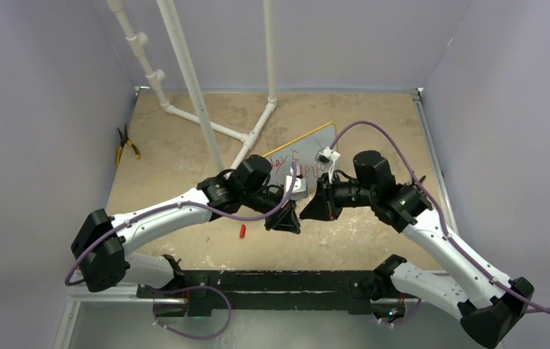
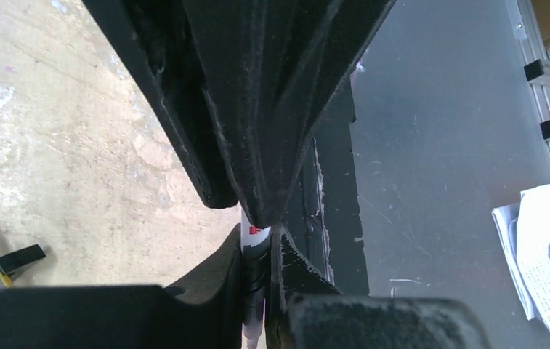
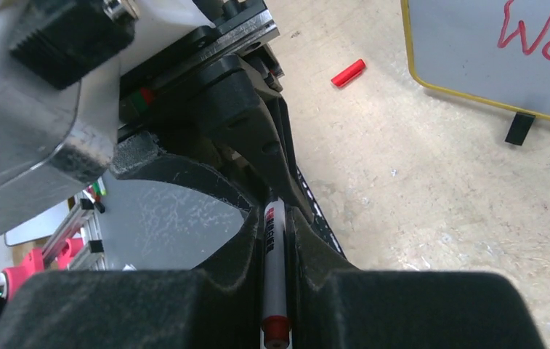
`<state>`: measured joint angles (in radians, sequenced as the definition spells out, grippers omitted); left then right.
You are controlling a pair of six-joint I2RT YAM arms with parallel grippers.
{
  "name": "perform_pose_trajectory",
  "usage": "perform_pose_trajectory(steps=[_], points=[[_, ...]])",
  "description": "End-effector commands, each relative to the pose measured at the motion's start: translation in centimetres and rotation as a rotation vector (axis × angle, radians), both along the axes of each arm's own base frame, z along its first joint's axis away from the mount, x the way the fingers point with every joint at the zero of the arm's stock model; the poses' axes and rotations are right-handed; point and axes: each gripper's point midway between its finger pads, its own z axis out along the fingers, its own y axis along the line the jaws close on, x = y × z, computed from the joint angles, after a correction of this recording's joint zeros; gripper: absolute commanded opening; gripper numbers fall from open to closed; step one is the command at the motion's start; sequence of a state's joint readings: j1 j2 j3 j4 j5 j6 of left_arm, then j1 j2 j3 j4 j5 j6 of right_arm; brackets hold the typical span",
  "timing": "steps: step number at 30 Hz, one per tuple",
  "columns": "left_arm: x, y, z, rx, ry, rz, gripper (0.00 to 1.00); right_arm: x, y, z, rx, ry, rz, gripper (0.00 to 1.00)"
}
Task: Write a sentence on the whiteboard
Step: Pass from the right arm to the left
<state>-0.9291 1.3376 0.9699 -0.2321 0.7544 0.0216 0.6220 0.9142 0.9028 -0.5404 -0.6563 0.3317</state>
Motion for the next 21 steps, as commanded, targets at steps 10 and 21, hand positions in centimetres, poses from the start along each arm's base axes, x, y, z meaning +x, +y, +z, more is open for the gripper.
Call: perform_pose_trajectory(steps=[10,21], points=[[1.6,-0.5,4.6,-0.192,0.013,0.226,0.0,3.9,-1.5,4.7,0.23,-0.156,-0.359,0.74],[2.6,-0.6,5.0,-0.37,0.199,0.415,0.0,3.6,-1.9,7.6,0.544,-0.238,-0.411,0.72]])
